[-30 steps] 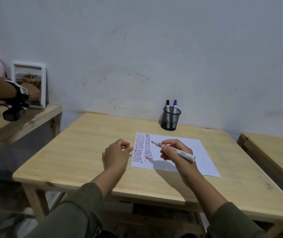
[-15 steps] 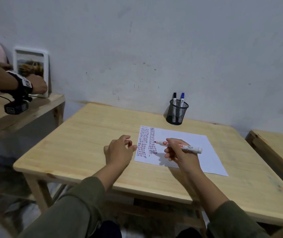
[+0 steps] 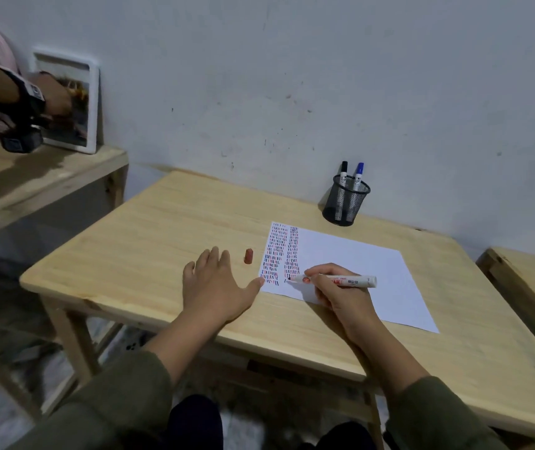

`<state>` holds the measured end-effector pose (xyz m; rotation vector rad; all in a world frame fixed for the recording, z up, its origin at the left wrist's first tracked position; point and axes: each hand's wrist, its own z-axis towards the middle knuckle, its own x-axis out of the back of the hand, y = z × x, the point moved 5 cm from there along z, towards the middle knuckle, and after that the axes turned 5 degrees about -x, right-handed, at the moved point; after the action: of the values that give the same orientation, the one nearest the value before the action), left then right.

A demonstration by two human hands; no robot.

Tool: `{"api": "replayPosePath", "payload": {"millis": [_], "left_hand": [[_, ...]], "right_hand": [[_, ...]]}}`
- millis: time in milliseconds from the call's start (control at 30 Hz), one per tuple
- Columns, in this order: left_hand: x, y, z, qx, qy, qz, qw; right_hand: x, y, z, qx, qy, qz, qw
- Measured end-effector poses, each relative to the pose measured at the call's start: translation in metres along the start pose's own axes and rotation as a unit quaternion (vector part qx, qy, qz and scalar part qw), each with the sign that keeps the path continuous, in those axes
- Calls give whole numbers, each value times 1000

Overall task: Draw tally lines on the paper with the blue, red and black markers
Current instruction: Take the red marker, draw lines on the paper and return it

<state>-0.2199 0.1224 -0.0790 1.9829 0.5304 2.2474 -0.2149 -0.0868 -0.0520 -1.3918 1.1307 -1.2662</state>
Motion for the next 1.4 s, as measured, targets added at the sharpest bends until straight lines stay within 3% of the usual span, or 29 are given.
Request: {"api": "replayPosePath", "payload": {"millis": [300, 967, 1167, 1400], "left_hand": [[0, -1, -2, -3, 8, -1, 1000], [0, -1, -1, -6, 13, -7, 1000], [0, -1, 2, -5, 16, -36, 999], [12, 14, 10, -100, 73, -130, 984]], "right_hand": [[-3, -2, -5, -2, 2, -32, 999], [-6, -6, -10, -17, -20, 15, 1000], [-1, -1, -1, -4, 10, 16, 1000], [-2, -2, -2, -16, 1, 74, 997]]}}
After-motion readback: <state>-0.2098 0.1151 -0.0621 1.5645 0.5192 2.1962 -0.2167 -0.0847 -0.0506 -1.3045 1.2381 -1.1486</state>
